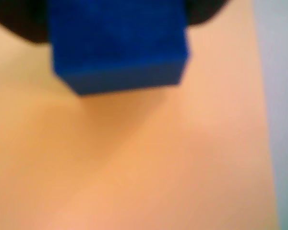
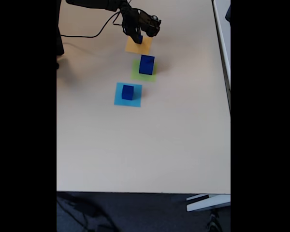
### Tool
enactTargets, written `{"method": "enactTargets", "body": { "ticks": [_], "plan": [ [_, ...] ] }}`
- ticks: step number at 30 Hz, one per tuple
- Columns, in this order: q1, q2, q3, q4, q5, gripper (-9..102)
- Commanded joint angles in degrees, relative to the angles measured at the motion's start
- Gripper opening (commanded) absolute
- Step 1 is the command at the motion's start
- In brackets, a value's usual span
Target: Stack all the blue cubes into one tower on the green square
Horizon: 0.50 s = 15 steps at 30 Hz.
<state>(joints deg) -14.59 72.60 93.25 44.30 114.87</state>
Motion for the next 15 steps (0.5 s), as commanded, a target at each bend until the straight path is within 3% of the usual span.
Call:
{"method": "enactTargets", "body": {
  "ticks": [1,15],
  "plan": [
    [-0.5,0.8,-0.1,-1.0,0.1,2],
    [-0.4,1.6,1.1,-1.8,0.0,15]
  ]
}}
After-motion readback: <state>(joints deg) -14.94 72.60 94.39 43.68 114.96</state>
